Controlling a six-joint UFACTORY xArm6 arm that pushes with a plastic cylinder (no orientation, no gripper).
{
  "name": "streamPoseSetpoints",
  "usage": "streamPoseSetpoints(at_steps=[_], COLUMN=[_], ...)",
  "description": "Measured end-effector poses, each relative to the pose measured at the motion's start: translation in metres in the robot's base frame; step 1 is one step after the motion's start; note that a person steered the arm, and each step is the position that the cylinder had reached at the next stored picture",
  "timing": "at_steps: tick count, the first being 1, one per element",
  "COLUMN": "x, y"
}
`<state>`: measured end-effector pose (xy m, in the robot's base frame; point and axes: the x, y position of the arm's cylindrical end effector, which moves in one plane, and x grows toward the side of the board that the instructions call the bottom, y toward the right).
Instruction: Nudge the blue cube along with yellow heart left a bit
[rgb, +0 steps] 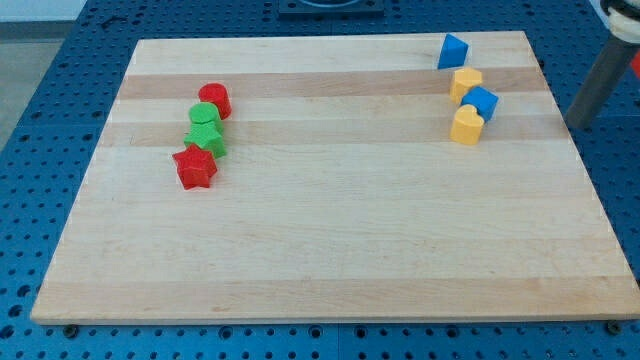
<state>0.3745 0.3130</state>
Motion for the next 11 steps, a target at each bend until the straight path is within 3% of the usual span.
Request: streamPoseSetpoints(at_steps=[4, 11], x=[-0.026, -0.026], y=[-0.029, -0.108])
